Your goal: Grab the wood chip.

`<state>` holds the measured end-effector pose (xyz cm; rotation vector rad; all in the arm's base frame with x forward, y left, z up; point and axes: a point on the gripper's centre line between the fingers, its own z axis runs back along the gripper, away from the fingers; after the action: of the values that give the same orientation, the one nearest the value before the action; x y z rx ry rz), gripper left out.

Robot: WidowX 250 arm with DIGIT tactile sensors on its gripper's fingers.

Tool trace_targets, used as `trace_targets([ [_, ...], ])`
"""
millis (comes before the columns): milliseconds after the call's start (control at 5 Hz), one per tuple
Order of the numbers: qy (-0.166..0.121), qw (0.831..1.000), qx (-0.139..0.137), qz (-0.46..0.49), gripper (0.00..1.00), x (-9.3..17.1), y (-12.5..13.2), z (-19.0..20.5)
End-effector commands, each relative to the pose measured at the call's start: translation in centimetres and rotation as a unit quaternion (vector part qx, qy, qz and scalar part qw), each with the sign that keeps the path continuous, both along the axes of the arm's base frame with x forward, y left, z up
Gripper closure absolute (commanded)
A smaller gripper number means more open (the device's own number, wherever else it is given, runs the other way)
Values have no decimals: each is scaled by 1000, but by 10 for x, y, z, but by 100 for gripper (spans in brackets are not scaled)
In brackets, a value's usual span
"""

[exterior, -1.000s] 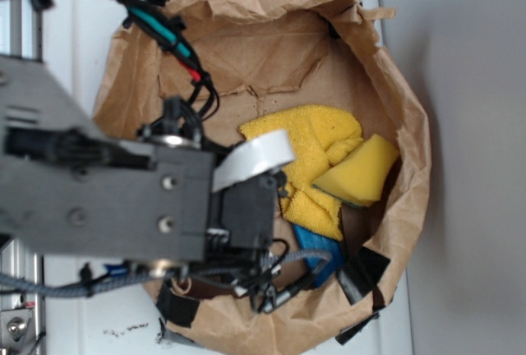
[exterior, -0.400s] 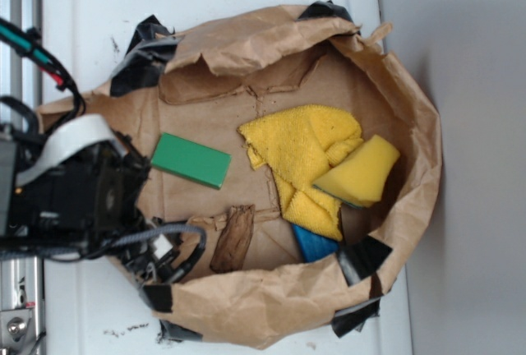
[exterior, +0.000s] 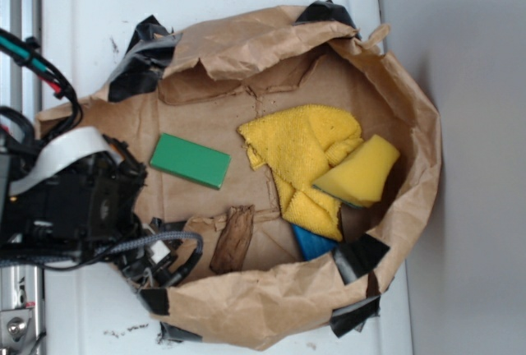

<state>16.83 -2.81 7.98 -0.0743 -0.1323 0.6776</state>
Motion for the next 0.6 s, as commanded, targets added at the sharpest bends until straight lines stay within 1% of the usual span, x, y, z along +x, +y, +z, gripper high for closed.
trace_targets([
  [0,-19,999,-12,30,0,36,-1,1],
  [200,-26,998,-21,49,0,54,-5,13],
  [400,-22,998,-36,56,0,52,-8,21],
])
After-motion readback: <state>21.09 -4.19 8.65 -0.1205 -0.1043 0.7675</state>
